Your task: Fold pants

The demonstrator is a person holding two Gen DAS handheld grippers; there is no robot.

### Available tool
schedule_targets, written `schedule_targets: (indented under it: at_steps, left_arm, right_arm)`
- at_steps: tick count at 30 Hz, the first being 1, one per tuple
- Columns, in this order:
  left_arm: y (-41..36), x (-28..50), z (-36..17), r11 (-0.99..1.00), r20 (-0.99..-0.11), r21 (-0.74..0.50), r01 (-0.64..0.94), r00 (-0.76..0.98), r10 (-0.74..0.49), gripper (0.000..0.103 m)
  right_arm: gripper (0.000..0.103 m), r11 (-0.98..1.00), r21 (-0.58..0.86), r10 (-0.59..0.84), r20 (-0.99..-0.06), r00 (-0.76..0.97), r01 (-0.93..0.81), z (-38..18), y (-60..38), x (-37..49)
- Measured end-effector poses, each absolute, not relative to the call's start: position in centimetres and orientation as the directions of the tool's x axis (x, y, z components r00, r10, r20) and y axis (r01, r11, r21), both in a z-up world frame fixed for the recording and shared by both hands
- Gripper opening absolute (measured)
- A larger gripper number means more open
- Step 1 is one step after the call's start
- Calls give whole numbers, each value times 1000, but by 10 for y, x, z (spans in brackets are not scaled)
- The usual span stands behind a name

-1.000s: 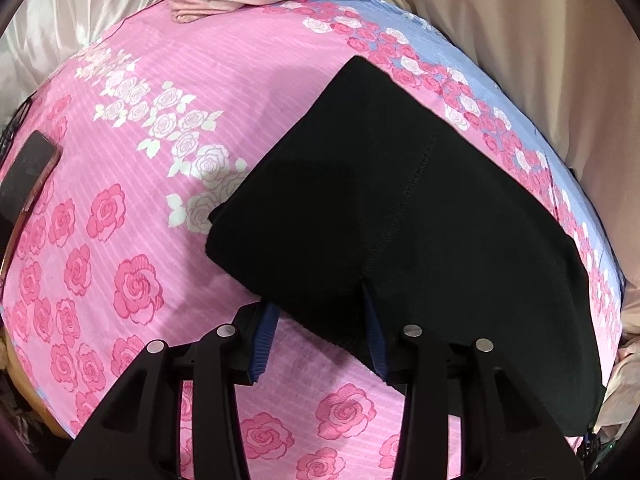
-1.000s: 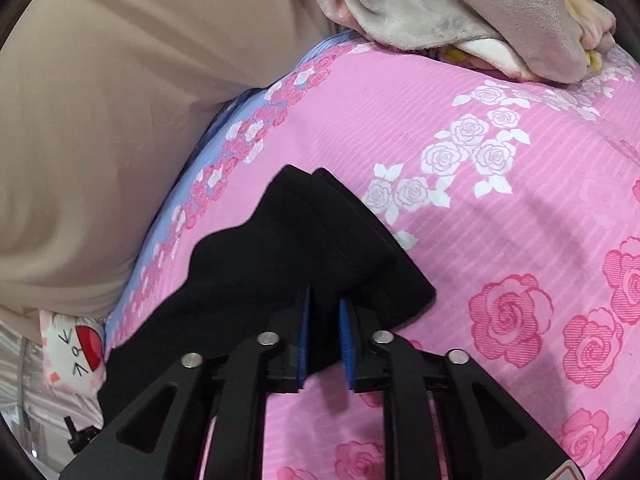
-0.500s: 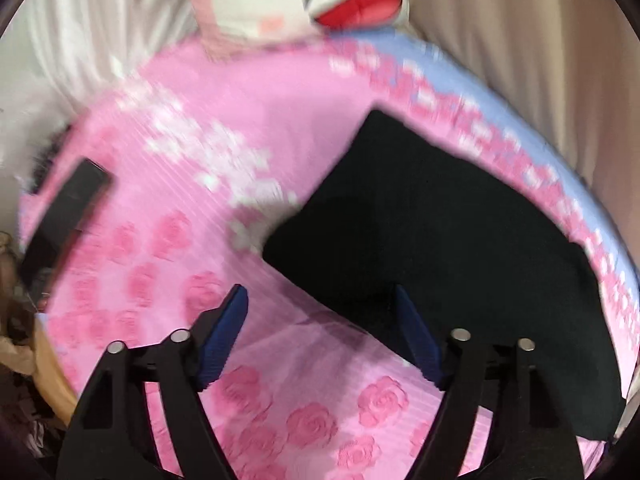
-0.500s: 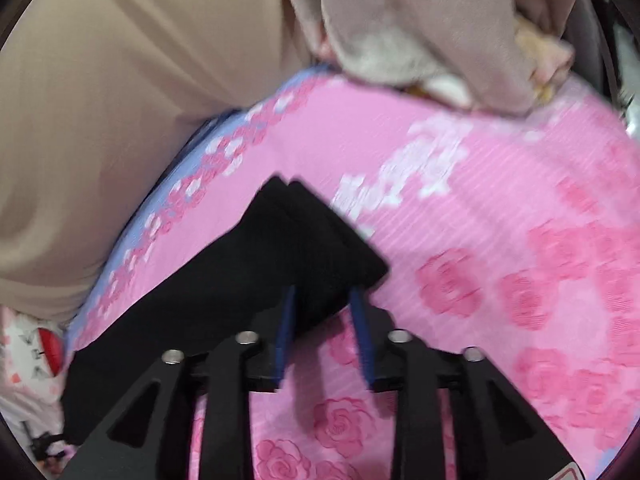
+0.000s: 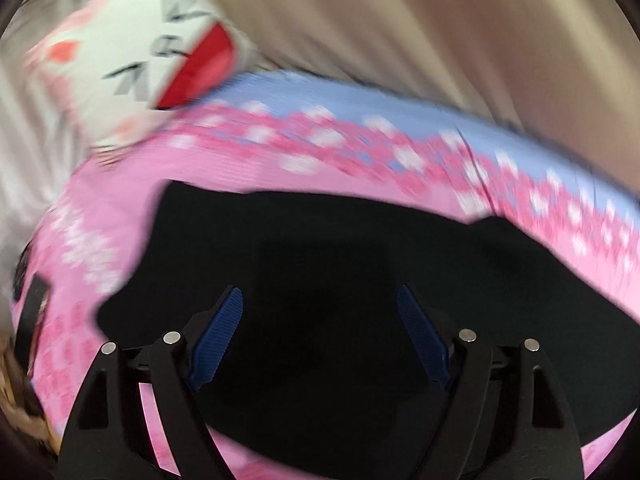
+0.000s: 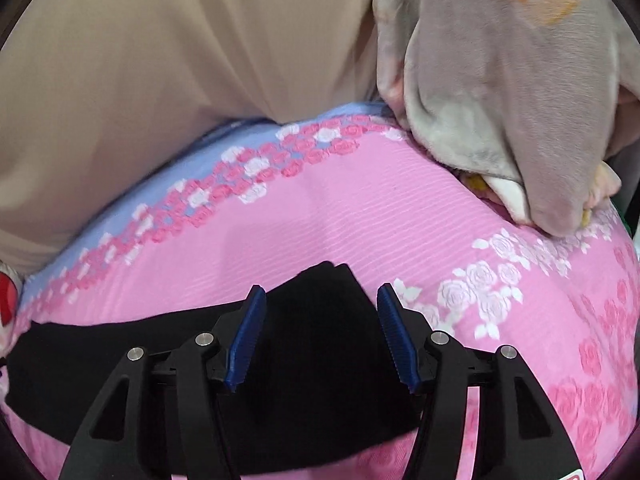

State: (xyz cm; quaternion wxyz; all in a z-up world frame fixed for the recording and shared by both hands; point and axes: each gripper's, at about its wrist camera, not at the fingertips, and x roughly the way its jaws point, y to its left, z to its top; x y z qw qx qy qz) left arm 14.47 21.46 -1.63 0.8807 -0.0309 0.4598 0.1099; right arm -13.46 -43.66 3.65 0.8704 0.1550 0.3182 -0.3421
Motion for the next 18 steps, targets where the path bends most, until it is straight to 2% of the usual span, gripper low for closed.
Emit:
schedule_targets:
  at_steps: [1,2,3,4,7,8,10,11,12,13,16,18]
  left_arm:
    - [203,155,-27,977,-830,58,-203,535,160,78]
    - [194,165,-37,979,-842,69,-192,516,160,78]
    - [187,175,-47,977,-848,90,-194,500,178,78]
    - [185,181,-54,971,-846,124,-206,489,212,79]
    - [180,189,-54,955,-803,184,-235,525,283,82]
    - [179,195,-54,938,-782,230,-260,524,337,82]
    - [182,207,-62,910,-756,288,-299,512,408,83]
    - [185,207,-60,909,-757,284,-304,510,407,84]
    - [189,205,-55,914,-764,263,-310,511,393,83]
    - [190,203,-50,918,-768,242,-313,517,379,83]
    - [203,184,-20,926,-746,169,-338,570,344,82]
    - [208,172,-7,930,-736,157,-331,589,333,90]
  right_arm:
    - [59,726,23,-491,-683,541,688,29,-445,-125]
    - [41,729,6,-490,-694,527,684,24,-450,-120]
    - [9,744,3,-465,-715,521,668,19,-454,-114]
    - [9,752,13,-446,-726,523,659,19,-455,-112]
    - [6,746,20,-506,-634,585,666,41,-449,-125]
    - [2,714,-22,-556,-624,548,699,39,-456,-127]
    - [2,657,-72,-571,-698,433,750,16,-483,-126]
    - [3,651,-28,-537,-724,433,759,8,-491,-132]
    - [9,642,25,-535,-702,471,766,12,-487,-141]
    - [10,639,47,-540,-684,491,768,18,-481,-148]
    - [12,687,-10,-592,-587,552,727,49,-428,-150]
    - [16,800,-54,-512,-581,633,598,62,-377,-117]
